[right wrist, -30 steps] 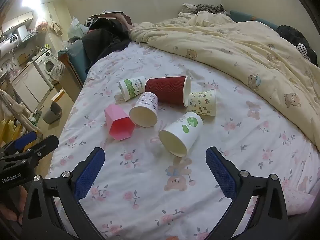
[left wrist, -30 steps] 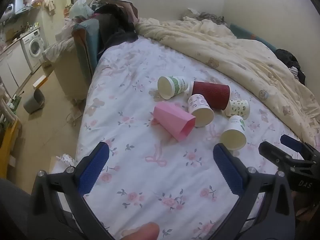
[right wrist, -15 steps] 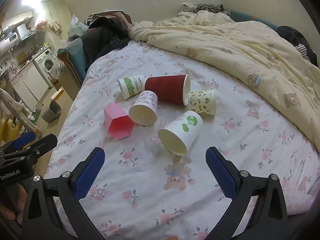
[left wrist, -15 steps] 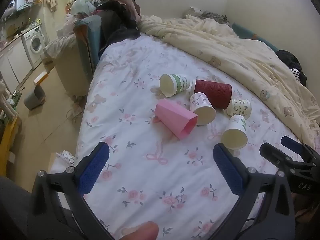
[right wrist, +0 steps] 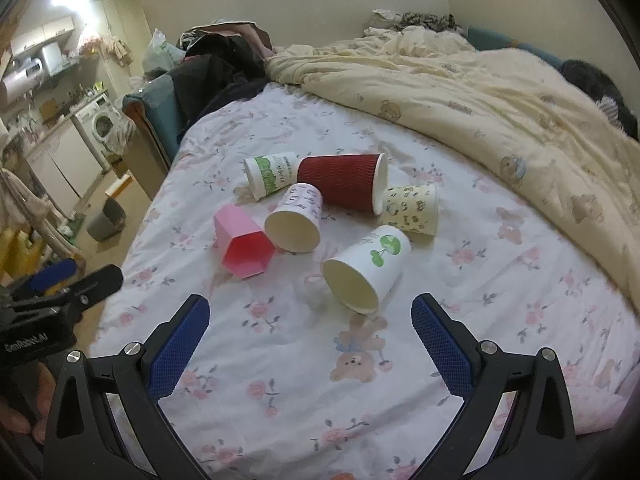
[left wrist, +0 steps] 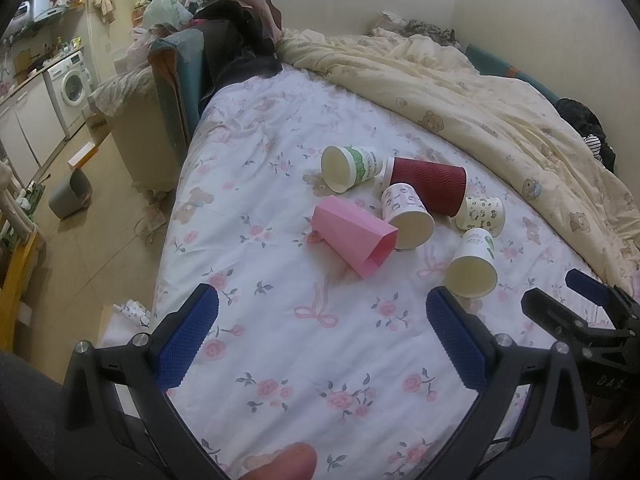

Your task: Flip cup upside down

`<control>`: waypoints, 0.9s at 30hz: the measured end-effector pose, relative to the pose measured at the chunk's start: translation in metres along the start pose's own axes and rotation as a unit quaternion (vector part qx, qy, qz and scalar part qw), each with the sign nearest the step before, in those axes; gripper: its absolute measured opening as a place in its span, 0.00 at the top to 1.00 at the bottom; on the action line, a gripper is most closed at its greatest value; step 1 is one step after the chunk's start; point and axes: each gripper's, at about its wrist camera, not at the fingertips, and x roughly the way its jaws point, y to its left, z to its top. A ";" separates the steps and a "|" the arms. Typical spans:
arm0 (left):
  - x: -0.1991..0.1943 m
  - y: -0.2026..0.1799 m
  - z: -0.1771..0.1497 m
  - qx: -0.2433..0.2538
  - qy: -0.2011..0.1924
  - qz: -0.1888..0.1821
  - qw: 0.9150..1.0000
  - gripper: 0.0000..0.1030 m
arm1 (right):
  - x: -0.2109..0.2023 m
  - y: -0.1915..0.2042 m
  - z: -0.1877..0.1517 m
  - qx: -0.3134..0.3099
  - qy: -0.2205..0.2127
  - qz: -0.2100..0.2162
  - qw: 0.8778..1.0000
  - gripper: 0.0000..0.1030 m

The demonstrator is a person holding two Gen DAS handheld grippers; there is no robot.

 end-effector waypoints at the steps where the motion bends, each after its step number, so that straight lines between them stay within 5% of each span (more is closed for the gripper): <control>1: 0.001 0.000 -0.001 0.000 0.000 0.001 1.000 0.00 | 0.000 0.001 0.000 -0.003 -0.001 -0.002 1.000 0.00; 27: 0.002 -0.001 -0.002 0.001 0.002 0.005 1.000 0.00 | 0.001 -0.006 0.000 0.009 0.004 -0.010 1.000 0.00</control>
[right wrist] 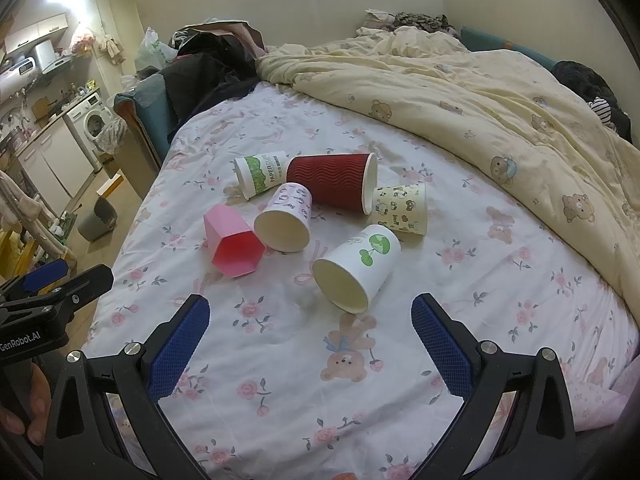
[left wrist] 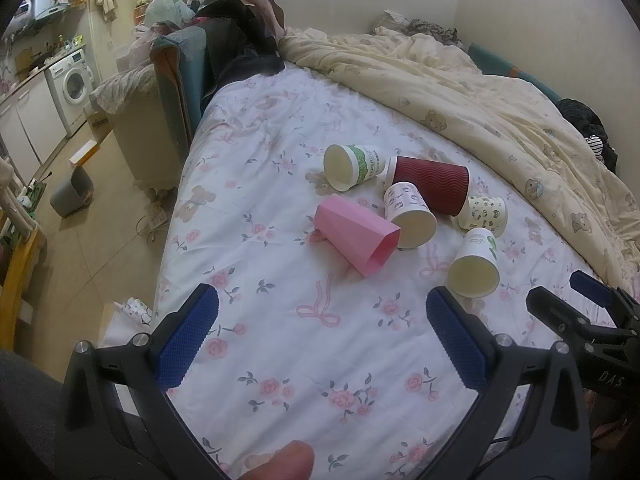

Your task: Flip cup upside down

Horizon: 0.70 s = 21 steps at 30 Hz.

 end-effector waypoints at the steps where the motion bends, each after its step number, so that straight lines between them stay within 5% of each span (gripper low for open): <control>1: 0.000 0.000 0.000 0.000 0.000 0.000 1.000 0.00 | 0.001 -0.001 -0.002 -0.001 0.000 0.001 1.000 0.00; 21: 0.001 -0.003 -0.004 -0.001 0.000 0.001 1.000 0.00 | 0.000 -0.002 0.000 0.000 0.000 0.001 1.000 0.00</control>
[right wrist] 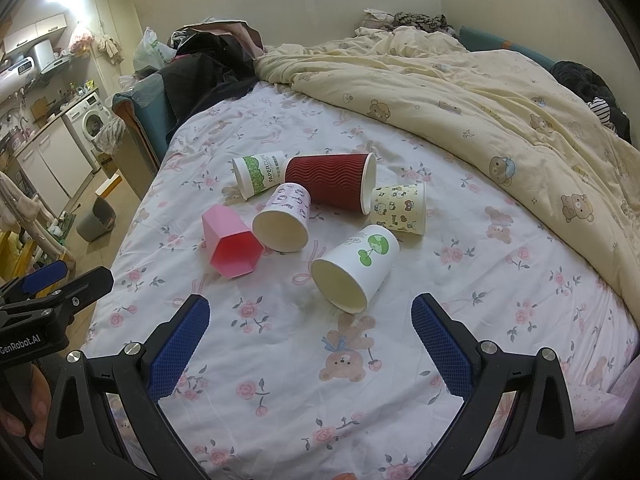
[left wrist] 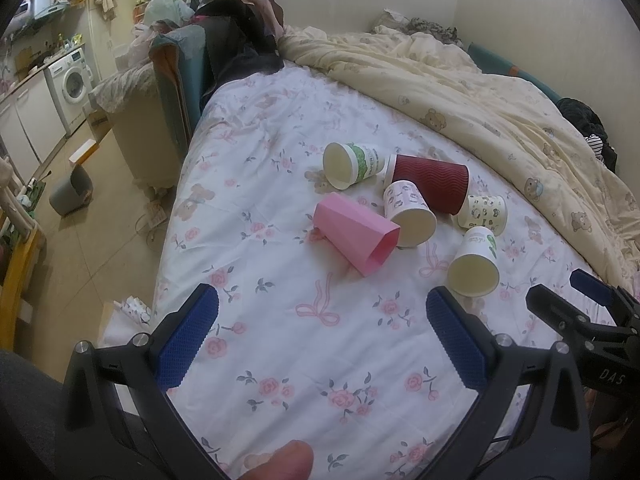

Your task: Flip cup upside down

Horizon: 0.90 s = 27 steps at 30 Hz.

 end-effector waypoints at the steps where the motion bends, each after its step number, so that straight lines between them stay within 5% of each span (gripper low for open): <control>1: 0.000 0.000 -0.001 -0.001 0.001 0.000 1.000 0.00 | 0.000 0.001 0.000 0.001 0.000 0.000 1.000 0.00; 13: 0.011 -0.002 0.008 0.000 0.043 0.008 0.999 0.00 | 0.008 -0.002 0.005 0.015 0.011 0.003 1.000 0.00; 19: 0.043 -0.009 0.031 0.018 0.105 0.017 0.994 0.01 | 0.015 -0.017 0.026 0.032 0.015 -0.001 0.999 0.00; 27: 0.115 -0.065 0.084 0.041 0.210 -0.043 0.976 0.01 | 0.026 -0.050 0.045 0.069 0.020 -0.021 0.997 0.00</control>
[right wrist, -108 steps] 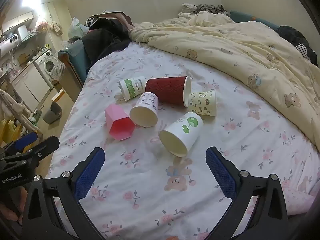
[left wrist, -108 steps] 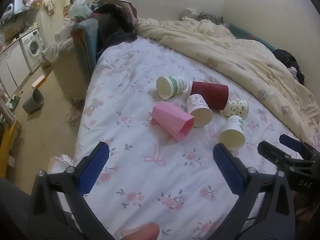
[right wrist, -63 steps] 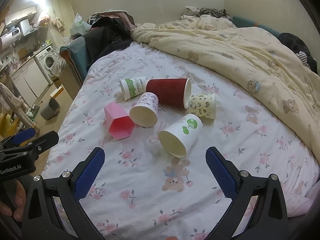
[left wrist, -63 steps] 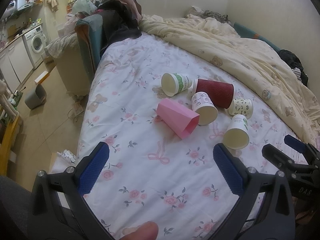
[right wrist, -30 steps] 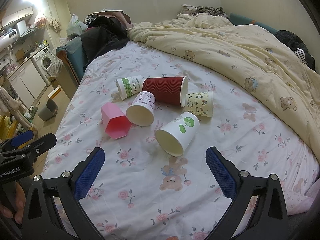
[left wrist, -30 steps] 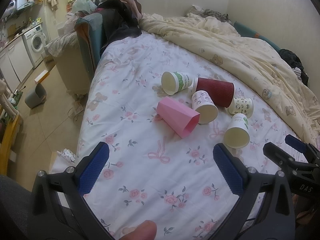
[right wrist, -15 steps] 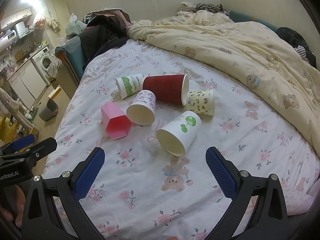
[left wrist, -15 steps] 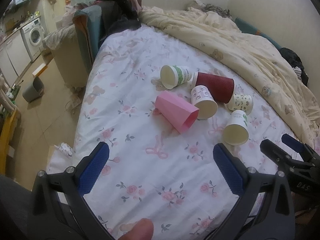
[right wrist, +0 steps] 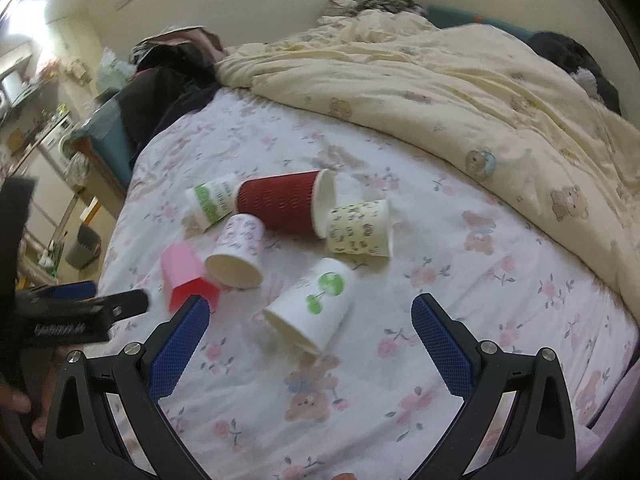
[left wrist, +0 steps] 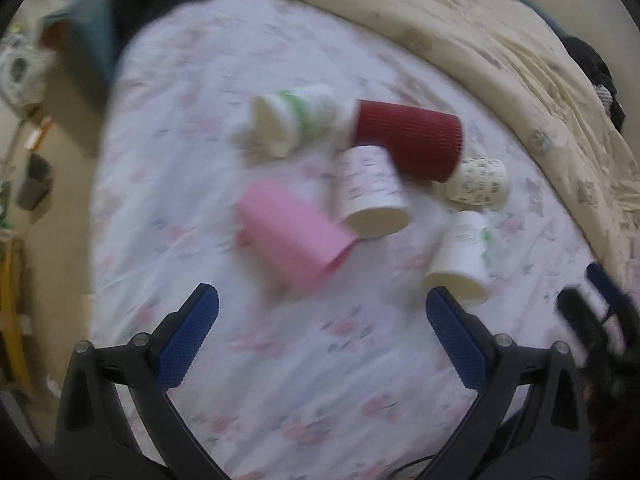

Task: Flip cup upside down
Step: 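Move the left gripper to the pink-striped cat cup and grasp it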

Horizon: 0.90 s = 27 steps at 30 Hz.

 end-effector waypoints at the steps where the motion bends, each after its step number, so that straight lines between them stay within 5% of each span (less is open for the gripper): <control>1: 0.009 -0.006 0.011 -0.002 0.015 -0.003 1.000 0.01 | 0.003 -0.004 0.002 0.008 0.003 -0.002 1.000 0.00; 7: 0.043 -0.033 0.051 -0.001 0.045 0.011 0.999 0.06 | 0.020 -0.029 0.016 0.044 0.015 -0.014 0.999 0.00; 18: 0.110 -0.050 0.074 0.019 0.111 0.044 0.993 0.15 | 0.031 -0.048 0.025 0.093 0.028 -0.008 0.995 0.00; 20: 0.118 -0.052 0.075 0.018 0.120 0.045 0.992 0.22 | 0.030 -0.045 0.025 0.090 0.027 -0.006 0.996 0.00; 22: 0.122 -0.054 0.077 0.020 0.124 0.054 0.991 0.41 | 0.030 -0.043 0.025 0.085 0.028 -0.006 0.996 0.00; 27: 0.113 -0.061 0.084 0.027 0.111 0.053 0.992 0.42 | 0.027 -0.041 0.026 0.088 0.024 -0.001 0.996 0.00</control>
